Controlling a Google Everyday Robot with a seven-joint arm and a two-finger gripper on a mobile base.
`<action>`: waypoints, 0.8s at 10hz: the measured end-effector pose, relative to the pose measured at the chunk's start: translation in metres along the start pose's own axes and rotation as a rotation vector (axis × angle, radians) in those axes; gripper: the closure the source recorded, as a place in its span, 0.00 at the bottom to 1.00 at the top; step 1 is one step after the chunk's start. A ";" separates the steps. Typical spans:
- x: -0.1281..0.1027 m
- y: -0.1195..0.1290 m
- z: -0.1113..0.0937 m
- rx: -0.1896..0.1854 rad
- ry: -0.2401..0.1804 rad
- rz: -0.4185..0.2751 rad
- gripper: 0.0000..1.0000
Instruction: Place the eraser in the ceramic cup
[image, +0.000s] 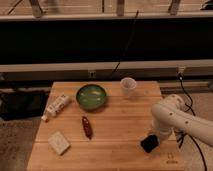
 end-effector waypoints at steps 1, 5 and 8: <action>0.004 -0.009 -0.008 0.006 -0.002 -0.004 1.00; 0.023 -0.062 -0.041 0.068 0.018 -0.041 1.00; 0.042 -0.093 -0.059 0.118 0.021 -0.046 1.00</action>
